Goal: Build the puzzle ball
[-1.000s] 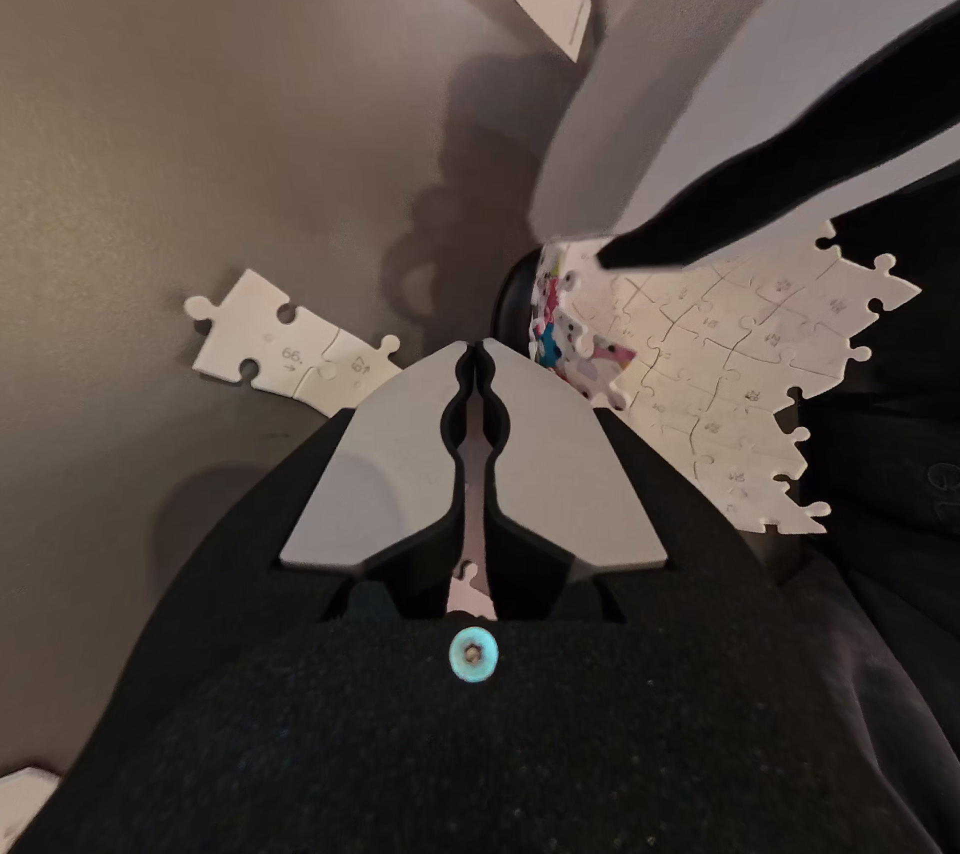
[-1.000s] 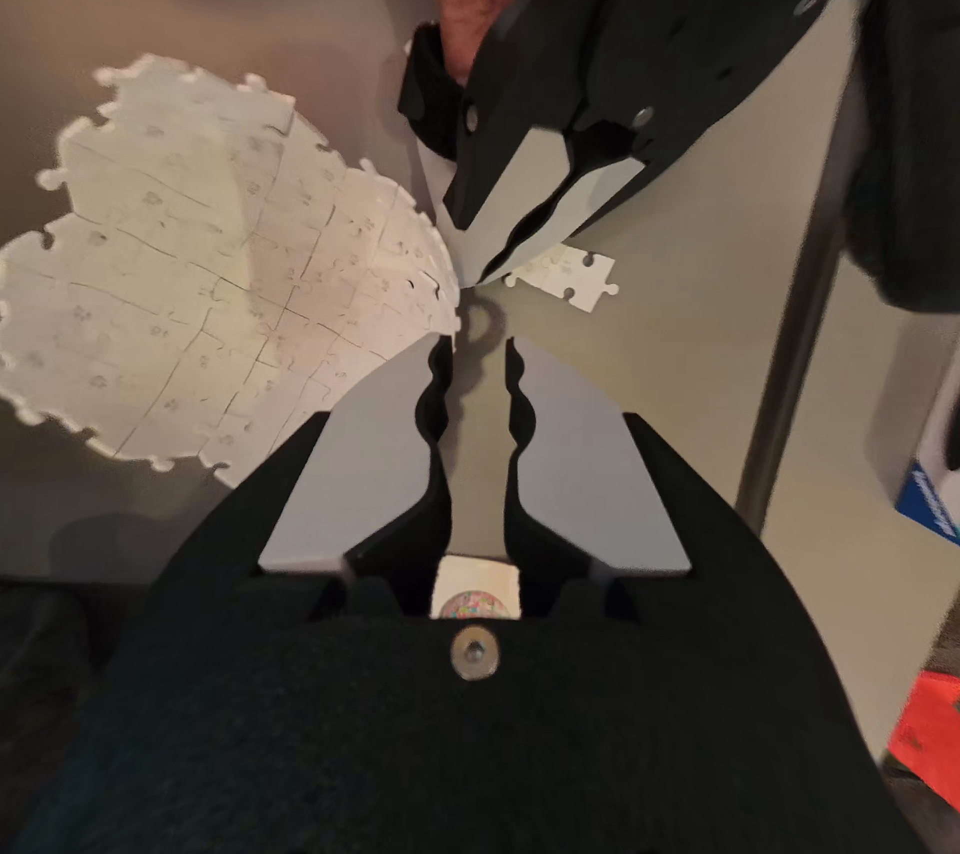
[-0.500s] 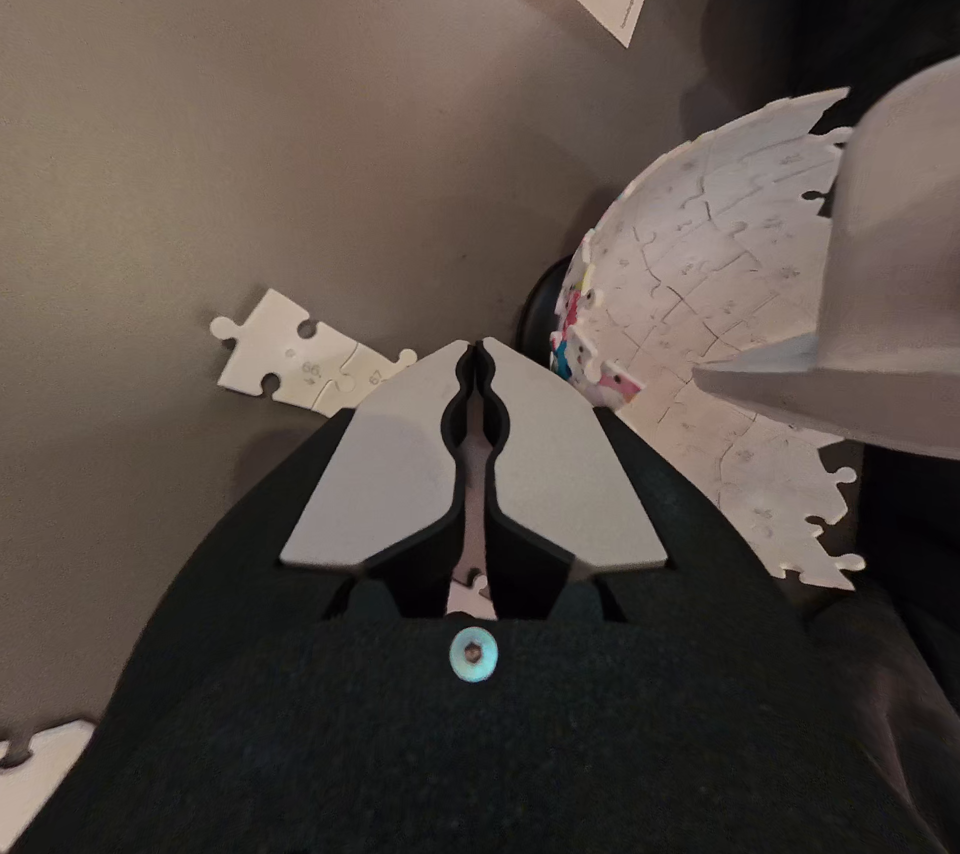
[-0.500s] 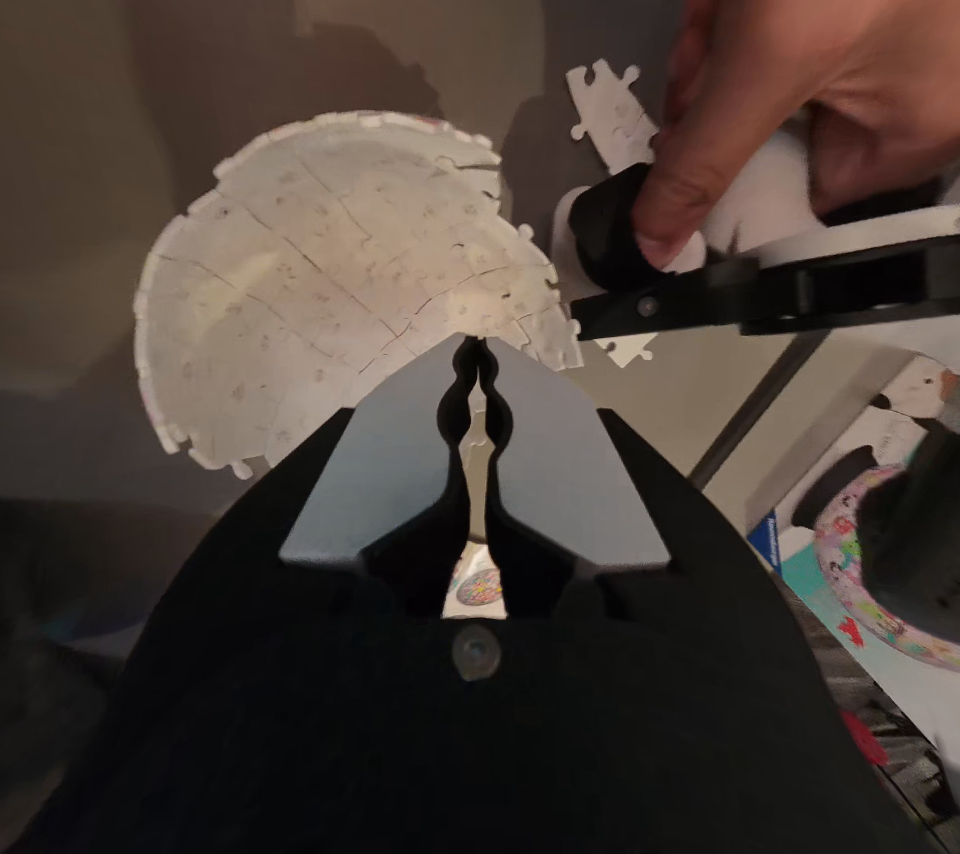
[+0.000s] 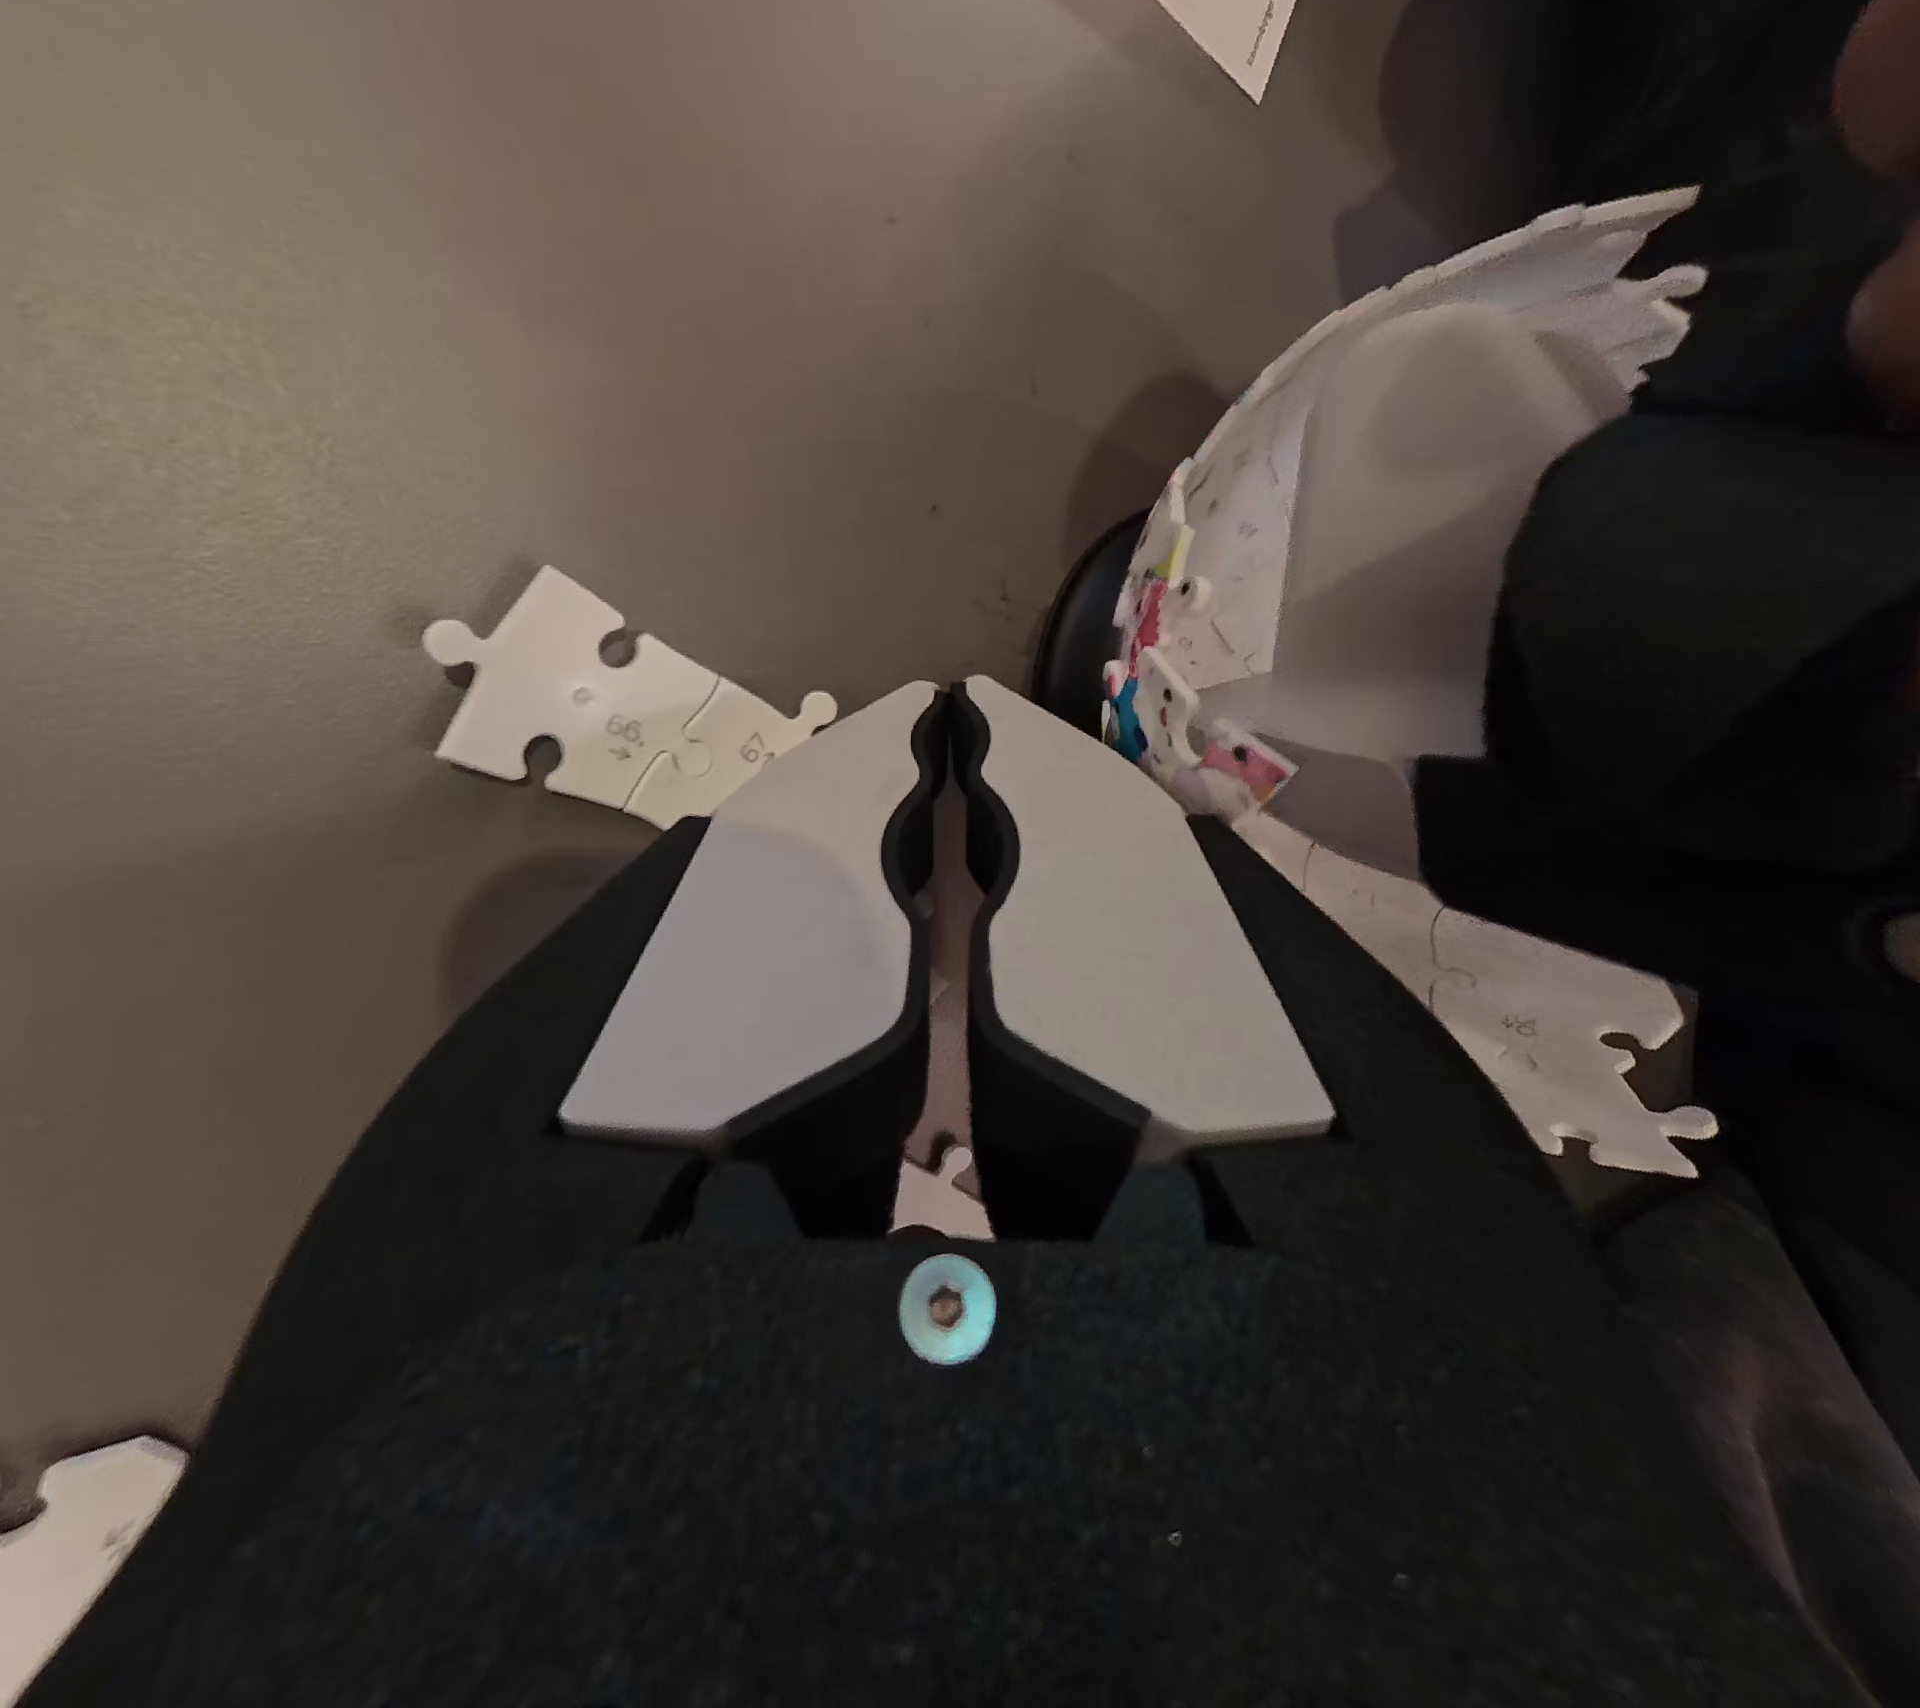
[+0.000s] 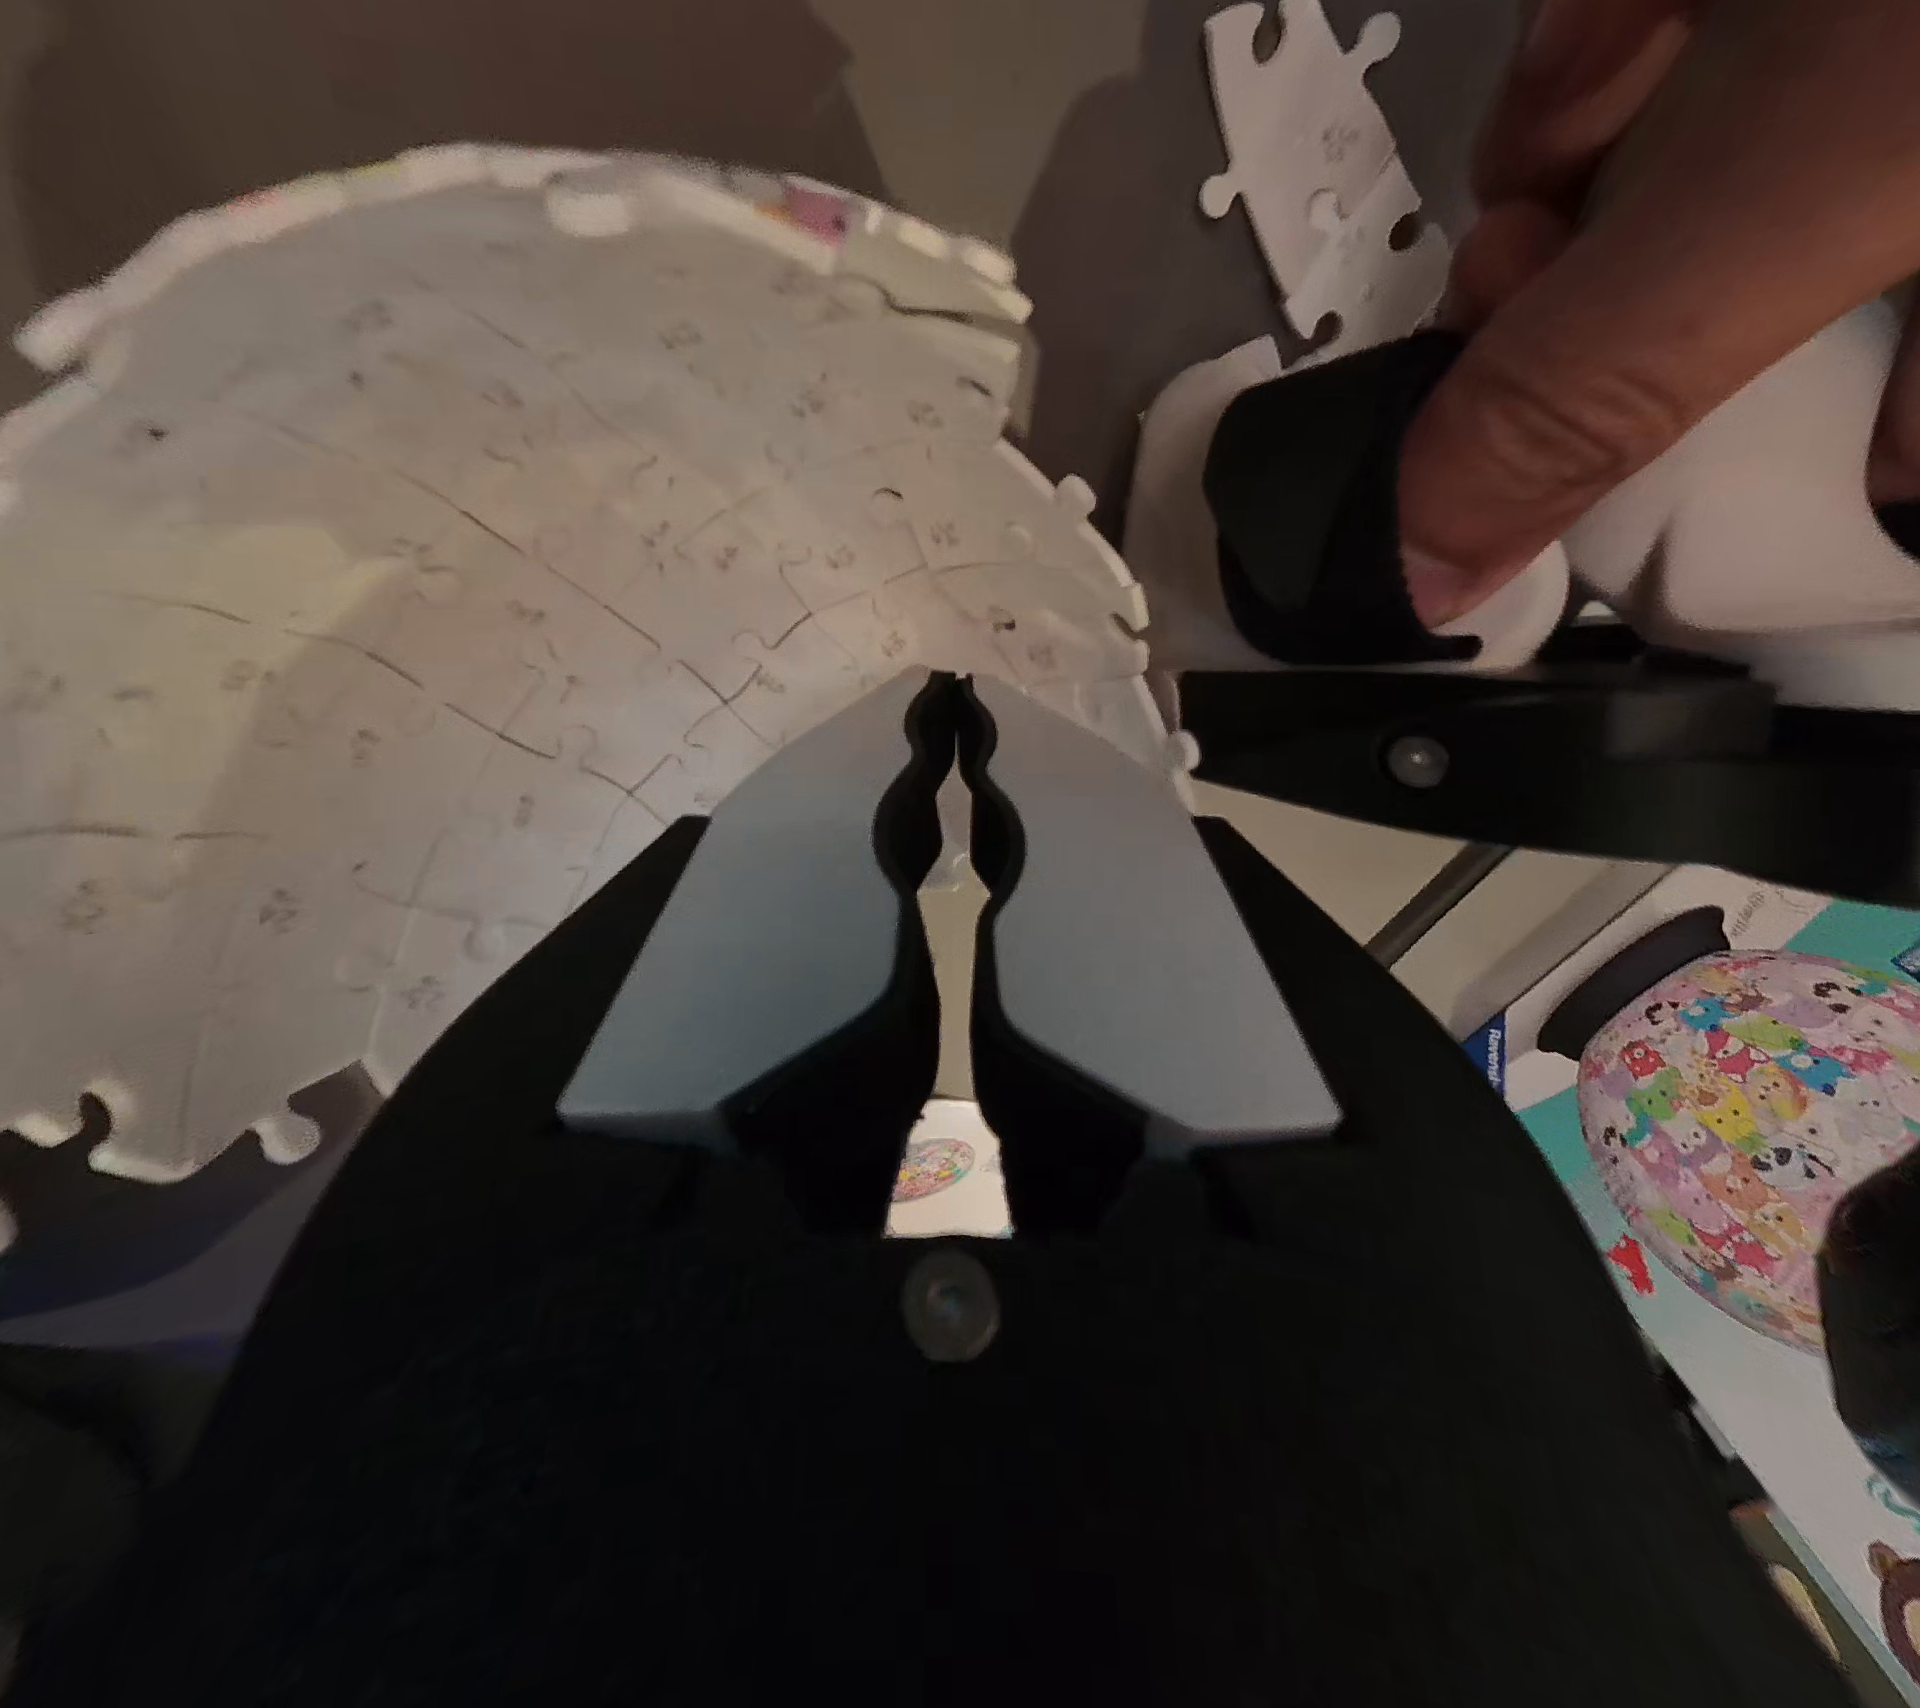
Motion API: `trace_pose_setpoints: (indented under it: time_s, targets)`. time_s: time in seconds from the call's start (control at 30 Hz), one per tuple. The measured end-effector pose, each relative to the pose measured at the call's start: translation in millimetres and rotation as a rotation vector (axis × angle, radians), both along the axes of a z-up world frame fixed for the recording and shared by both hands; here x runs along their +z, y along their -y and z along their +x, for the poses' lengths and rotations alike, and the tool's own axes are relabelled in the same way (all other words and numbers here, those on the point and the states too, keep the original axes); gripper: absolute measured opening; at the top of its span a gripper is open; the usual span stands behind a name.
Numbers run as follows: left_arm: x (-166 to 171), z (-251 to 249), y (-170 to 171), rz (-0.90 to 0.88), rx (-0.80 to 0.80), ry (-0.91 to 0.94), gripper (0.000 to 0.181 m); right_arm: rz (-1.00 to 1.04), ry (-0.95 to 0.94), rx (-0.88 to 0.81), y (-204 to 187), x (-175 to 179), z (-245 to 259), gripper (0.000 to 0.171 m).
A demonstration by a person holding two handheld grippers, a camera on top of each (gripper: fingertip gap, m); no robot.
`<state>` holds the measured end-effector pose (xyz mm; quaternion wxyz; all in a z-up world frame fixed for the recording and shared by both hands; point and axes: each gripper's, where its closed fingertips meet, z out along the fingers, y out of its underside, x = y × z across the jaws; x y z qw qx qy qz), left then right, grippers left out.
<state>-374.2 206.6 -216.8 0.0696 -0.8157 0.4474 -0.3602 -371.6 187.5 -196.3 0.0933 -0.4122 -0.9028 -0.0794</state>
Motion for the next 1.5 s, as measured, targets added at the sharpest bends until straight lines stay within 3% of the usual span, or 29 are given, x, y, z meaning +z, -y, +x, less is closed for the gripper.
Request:
trace_pose_setpoints:
  time_s: [1.5]
  targets:
    - [0,-14,-2,0.022,0.008,-0.039,0.0,0.061,-0.091,-0.013,-14,14,-7,0.0]
